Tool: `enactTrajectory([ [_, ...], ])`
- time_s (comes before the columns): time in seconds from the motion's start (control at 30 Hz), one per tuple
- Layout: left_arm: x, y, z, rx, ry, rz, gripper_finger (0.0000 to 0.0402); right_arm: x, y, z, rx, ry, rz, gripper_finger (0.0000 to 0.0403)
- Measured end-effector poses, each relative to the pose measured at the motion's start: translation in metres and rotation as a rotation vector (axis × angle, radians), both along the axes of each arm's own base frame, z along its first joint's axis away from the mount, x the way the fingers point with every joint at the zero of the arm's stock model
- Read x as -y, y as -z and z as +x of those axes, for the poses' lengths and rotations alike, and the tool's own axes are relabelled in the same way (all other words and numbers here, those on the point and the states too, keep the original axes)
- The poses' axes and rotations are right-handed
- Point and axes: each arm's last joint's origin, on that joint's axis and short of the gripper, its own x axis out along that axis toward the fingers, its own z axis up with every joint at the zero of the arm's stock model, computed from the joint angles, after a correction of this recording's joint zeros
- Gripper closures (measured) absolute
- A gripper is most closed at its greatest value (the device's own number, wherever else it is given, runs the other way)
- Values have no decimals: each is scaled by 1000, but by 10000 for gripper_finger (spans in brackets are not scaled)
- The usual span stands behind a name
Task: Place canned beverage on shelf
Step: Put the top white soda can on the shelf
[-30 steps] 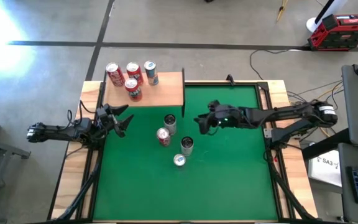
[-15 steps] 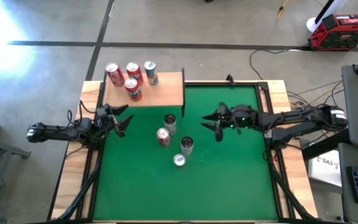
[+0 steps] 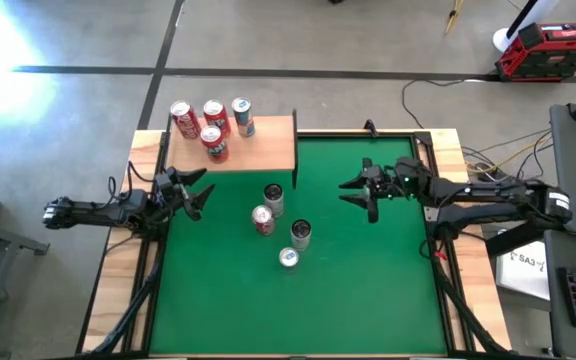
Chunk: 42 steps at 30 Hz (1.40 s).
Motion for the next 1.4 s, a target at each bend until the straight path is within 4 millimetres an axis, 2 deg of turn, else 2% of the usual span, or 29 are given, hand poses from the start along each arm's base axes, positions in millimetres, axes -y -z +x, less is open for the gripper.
enactTrajectory([
  [0.27,0,0,0,0,0,0,99,13,9,-37,49,-8,52,246],
  [0.6,0,0,0,0,0,0,99,13,26,-65,93,31,14,246],
  [0.8,0,0,0,0,0,0,99,7,35,-82,197,46,-75,246],
  [1.4,0,0,0,0,0,0,99,-1,6,-101,412,86,-382,246],
])
